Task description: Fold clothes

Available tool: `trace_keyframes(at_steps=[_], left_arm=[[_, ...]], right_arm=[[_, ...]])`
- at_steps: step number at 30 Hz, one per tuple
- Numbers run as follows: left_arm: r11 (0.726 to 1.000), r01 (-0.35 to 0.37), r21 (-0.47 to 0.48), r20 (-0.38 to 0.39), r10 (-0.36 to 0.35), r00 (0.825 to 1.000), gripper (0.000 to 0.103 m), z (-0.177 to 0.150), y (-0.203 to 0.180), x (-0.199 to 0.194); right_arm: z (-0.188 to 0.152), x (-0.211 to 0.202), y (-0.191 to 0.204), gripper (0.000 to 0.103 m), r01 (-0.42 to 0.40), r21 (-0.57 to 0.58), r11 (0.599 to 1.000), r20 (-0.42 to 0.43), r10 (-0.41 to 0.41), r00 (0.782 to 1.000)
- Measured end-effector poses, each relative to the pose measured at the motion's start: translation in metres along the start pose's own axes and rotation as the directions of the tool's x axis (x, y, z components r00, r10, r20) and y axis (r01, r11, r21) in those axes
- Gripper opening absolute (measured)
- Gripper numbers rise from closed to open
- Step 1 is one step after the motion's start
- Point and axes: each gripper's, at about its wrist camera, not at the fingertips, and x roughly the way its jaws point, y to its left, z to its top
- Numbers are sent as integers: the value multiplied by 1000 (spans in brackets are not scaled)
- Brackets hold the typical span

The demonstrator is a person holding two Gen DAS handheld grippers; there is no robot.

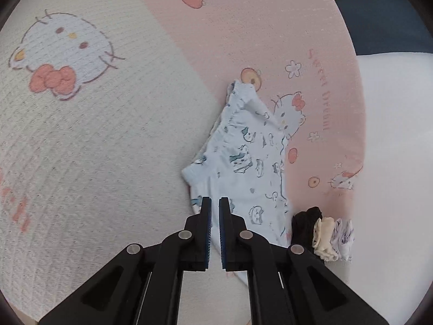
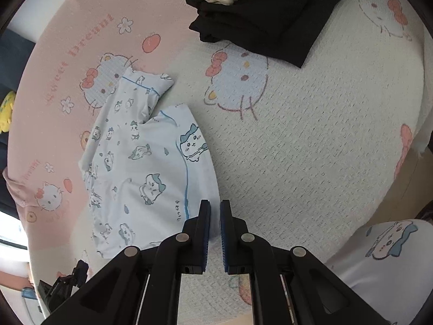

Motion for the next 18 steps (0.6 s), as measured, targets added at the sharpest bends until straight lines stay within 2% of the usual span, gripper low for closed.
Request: trace_keyframes(at_steps=[2, 3, 4, 5, 6, 7, 10, 14, 18], left_arm=[[1000, 1, -9, -24, -1, 1000, 6, 0, -1, 9], [1000, 3, -21, -40, -4, 999, 9, 0, 0, 13], [999, 3, -39, -57, -5, 998, 18, -1, 2, 17], [998, 4, -59, -69, -8, 998, 26, -2, 5, 20], [997, 6, -80, -79, -13, 997, 44, -2, 8, 23], [995, 19, -103, -84, -28, 996, 57, -4, 11, 25], [988, 51, -143, -104, -66, 992, 58, -7, 16, 30], [991, 47, -129, -124, -63, 990, 58, -10, 13, 38], [991, 49, -126, -123, -64, 990, 58, -7, 9, 45]], right_arm=[[-2, 2, -7, 25, -22, 49, 999, -35, 24, 999], [-4, 3, -11, 46, -44, 85, 995, -53, 48, 997], [-7, 4, -17, 53, -80, 133, 988, -69, 90, 994], [-11, 5, -24, 54, -122, 191, 974, -85, 141, 986], [-16, 6, -31, 54, -167, 253, 953, -99, 197, 975], [-21, 8, -36, 54, -199, 300, 933, -106, 240, 965], [-28, 12, -48, 57, -246, 409, 879, -98, 310, 946], [-28, 25, -52, 58, -231, 445, 865, -103, 306, 946], [-27, 38, -48, 61, -291, 489, 823, -86, 377, 922]])
